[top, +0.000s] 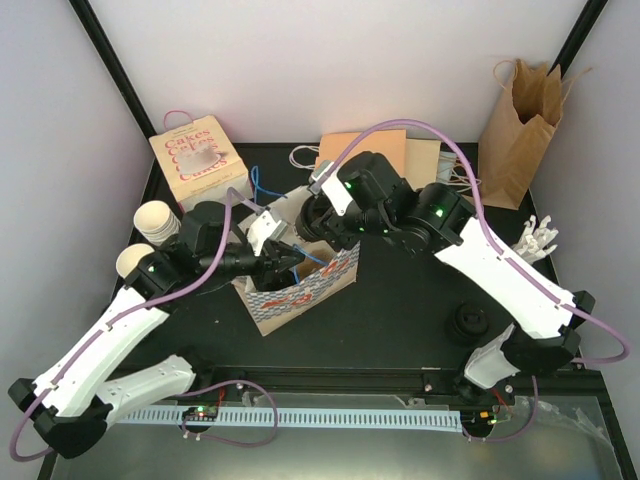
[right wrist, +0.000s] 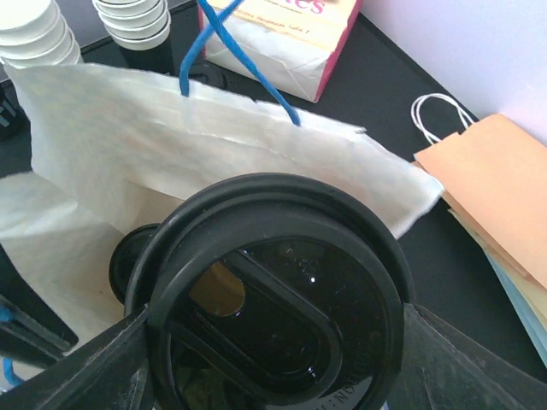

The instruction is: Pack the takeout coffee

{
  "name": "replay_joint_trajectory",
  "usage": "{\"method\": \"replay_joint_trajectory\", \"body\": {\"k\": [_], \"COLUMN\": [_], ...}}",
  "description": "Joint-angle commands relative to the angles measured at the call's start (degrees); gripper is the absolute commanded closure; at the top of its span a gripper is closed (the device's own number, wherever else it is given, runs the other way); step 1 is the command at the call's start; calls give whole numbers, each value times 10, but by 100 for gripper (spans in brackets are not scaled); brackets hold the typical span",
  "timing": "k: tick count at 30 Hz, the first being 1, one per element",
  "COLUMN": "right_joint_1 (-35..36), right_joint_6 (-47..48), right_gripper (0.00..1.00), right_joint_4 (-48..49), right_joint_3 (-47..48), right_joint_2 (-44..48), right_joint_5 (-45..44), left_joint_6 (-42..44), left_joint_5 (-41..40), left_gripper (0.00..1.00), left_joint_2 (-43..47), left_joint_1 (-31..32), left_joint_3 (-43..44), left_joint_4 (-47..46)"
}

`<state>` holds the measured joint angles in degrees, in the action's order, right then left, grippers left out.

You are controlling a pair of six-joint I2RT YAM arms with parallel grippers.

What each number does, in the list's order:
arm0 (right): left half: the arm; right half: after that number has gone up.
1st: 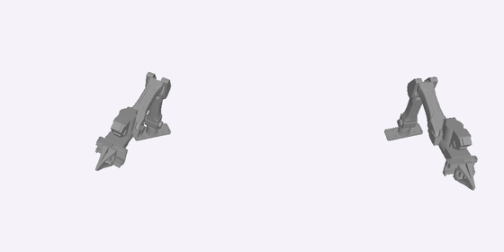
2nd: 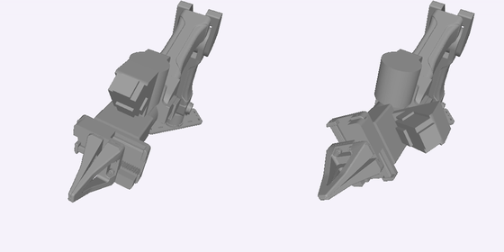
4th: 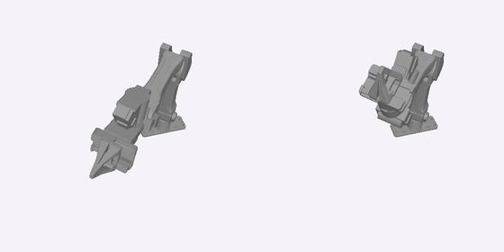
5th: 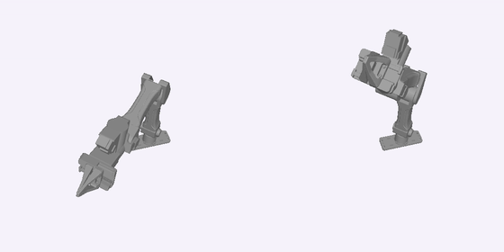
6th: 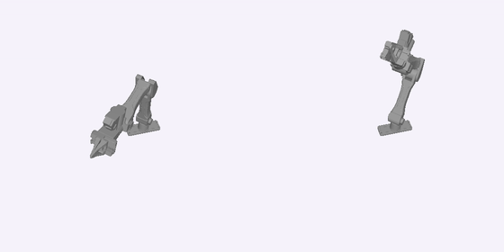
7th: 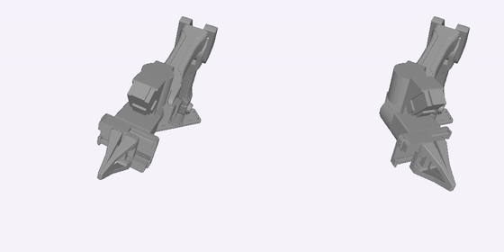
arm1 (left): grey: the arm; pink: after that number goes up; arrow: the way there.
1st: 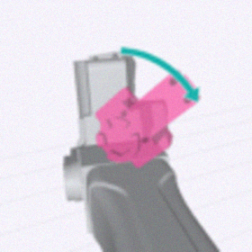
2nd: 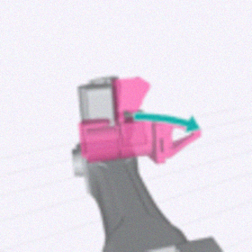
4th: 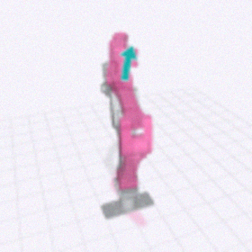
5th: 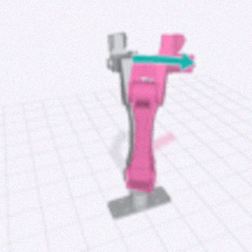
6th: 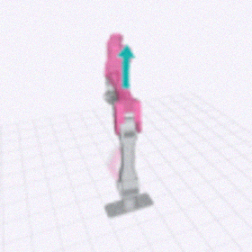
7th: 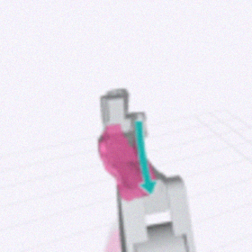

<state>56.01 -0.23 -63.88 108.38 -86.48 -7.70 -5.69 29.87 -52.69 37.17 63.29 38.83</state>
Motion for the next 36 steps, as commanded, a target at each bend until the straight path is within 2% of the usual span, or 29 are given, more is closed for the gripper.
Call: {"method": "replay_joint_trajectory", "body": {"k": [1,8,15,18,21,26,27,31,36], "right_joint_1": [2,6,23,24,26,27,28,30,36], "right_joint_6": [7,-4,-30,-38,-42,-48,-47,-47,-43], "right_gripper": [40,40,41,41,42,42,42,42,43], "right_joint_4": [-28,-41,-24,-11,6,33,37,62,86], "right_joint_3": [26,20,-25,-55,-100,-159,-167,-207,-248], "right_joint_2": [-28,-52,-39,-22,4,44,51,84,123], "right_joint_5": [43,65,37,31,37,40,40,42,45], "left_joint_6": [-22,-19,-24,-26,-25,-36,-45,-67,-89], "left_joint_5": [-1,7,16,7,-20,-87,-119,-227,-379], "left_gripper": [98,98,98,88,71,25,21,11,9], "left_joint_2": [22,29,34,44,55,57,59,73,30], "left_joint_1": [13,23,29,30,29,29,29,28,15], "left_joint_3": [-8,-27,-39,-20,15,80,93,131,207], "left_joint_4": [-18,-19,-20,-7,18,69,78,102,200]}}
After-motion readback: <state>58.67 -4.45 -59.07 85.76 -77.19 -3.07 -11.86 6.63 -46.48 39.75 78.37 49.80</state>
